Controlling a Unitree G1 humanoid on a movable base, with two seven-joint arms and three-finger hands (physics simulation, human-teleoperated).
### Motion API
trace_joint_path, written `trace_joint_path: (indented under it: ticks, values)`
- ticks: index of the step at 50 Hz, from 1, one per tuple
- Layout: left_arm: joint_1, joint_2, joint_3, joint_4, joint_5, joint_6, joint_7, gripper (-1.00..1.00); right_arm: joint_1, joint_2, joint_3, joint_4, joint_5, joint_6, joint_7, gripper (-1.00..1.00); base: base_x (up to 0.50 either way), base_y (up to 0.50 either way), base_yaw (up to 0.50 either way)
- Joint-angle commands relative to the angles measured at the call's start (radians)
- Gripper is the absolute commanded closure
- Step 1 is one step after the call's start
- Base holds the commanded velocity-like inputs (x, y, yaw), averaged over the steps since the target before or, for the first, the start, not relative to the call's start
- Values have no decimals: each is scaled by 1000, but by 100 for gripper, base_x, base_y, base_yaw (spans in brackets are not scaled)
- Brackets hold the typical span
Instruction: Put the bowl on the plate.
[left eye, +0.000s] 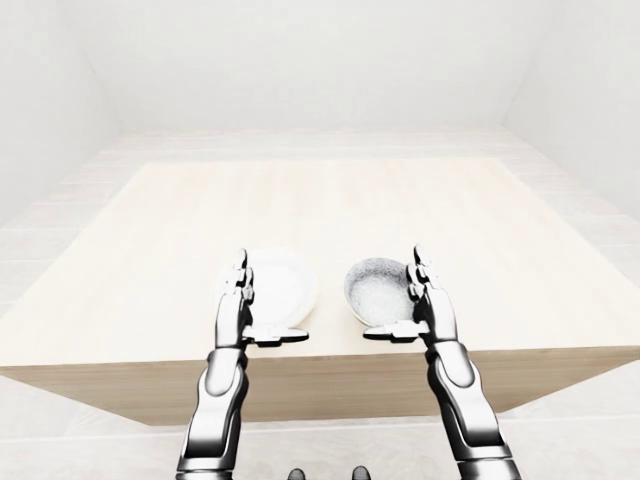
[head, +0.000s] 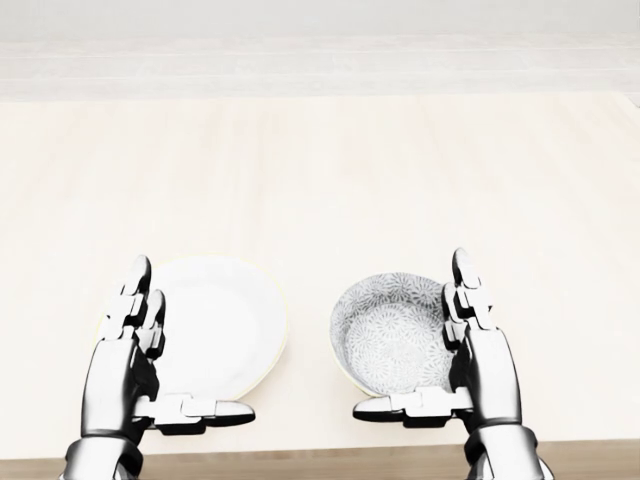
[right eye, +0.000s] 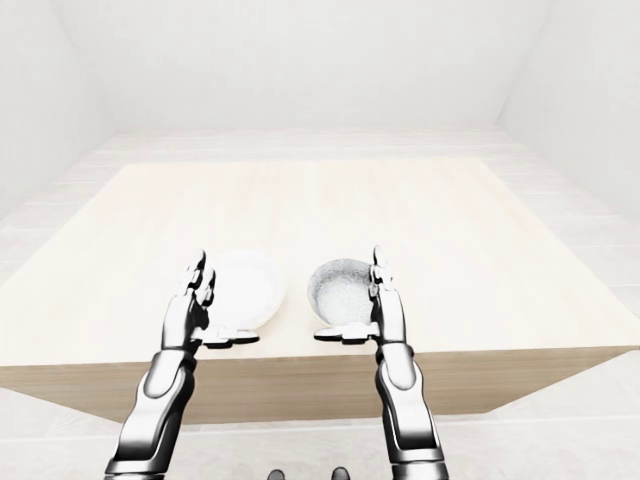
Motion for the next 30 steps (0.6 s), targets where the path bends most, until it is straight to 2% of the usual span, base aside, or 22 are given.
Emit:
trace_joint_path:
  ticks: [1, 3, 5, 6, 8, 9, 10, 12, 13, 18, 22, 30]
  values:
    - [-23, 33, 6, 8, -37, 30, -5, -100, -17, -36, -26, 17, 56, 8, 27, -100, 0, 0, 0]
    - [-35, 23, 21, 22, -29, 28, -18, -100, -27, -27, -47, 31, 47, 2, 25, -100, 0, 0, 0]
    - [-36, 17, 30, 14, -21, 36, -27, -100, -30, -25, -60, 26, 52, 12, 43, -100, 0, 0, 0]
    - [-32, 17, 34, -14, -26, 62, -39, -100, -33, -22, -71, 19, 56, 27, 38, -100, 0, 0, 0]
    - [-23, 18, 42, -68, -23, 88, -49, -100, -21, -22, -74, -14, 59, 23, 58, -100, 0, 0, 0]
    - [-23, 17, 42, -69, -22, 88, -50, -100, -21, -22, -75, -14, 59, 23, 59, -100, 0, 0, 0]
    - [-21, 23, 45, -111, -18, 88, -59, -100, -20, -21, -79, -40, 52, 46, 49, -100, 0, 0, 0]
    - [-24, 28, 56, -171, -9, 88, -68, -100, -19, -22, -84, -79, 37, 62, 41, -100, 0, 0, 0]
    - [-29, 29, 69, -218, -19, 88, -70, -100, -16, -24, -84, -116, 30, 88, 41, -100, 0, 0, 0]
    - [-33, 36, 111, -395, -40, 88, -91, -100, 2, -26, -101, -296, 32, 90, 51, -100, 0, 0, 0]
    - [-29, 35, 130, -471, -55, 88, -102, -100, -2, -27, -110, -366, 33, 90, 61, -100, 0, 0, 0]
    - [-10, 19, 142, -538, -61, 88, -116, -100, -25, -25, -114, -354, 9, 90, 77, -100, 0, 0, 0]
